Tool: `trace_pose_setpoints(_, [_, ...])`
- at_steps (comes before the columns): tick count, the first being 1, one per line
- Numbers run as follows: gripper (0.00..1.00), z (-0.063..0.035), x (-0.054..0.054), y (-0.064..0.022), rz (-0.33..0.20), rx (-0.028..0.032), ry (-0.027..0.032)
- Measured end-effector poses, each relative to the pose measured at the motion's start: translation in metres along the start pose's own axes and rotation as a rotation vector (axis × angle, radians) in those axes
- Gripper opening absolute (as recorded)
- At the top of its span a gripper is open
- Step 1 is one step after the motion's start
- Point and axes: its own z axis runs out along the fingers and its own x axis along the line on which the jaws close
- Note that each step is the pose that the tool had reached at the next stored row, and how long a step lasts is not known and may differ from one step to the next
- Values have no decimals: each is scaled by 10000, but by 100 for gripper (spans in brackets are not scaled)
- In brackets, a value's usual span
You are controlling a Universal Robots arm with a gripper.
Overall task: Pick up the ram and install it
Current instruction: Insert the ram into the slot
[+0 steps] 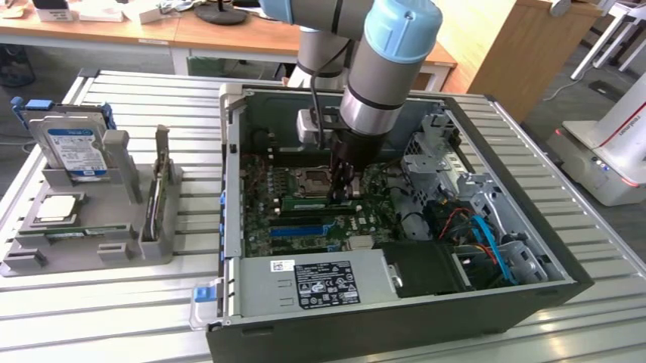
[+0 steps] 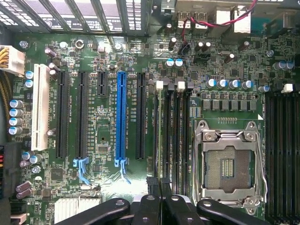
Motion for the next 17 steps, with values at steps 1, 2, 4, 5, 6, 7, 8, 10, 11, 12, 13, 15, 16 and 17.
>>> trace_pose_setpoints(1, [12, -3, 0, 0, 0, 0, 0])
trace_pose_setpoints(2, [12, -8, 0, 1, 0, -1, 1])
trace_pose_setpoints(4, [12, -15, -1, 1, 1, 1, -3])
trace_pose_setpoints(5, [12, -15, -1, 1, 1, 1, -3])
trace_pose_setpoints(6, [12, -15, -1, 1, 1, 1, -2])
trace_pose_setpoints(7, [12, -14, 0, 1, 0, -1, 1])
trace_pose_setpoints(8, [12, -13, 0, 1, 0, 0, 0])
trace_pose_setpoints(10, [12, -11, 0, 1, 0, 0, 0])
trace_pose_setpoints(11, [12, -11, 0, 1, 0, 0, 1])
trace_pose_setpoints(12, [12, -10, 0, 1, 0, 0, 0])
trace_pose_setpoints(13, [12, -7, 0, 0, 0, 0, -1])
trace_pose_setpoints(15, [12, -7, 0, 1, 1, 0, 1])
trace_pose_setpoints(16, [12, -5, -1, 0, -1, 0, -1])
trace_pose_setpoints(17, [12, -5, -2, 0, 0, 0, 0])
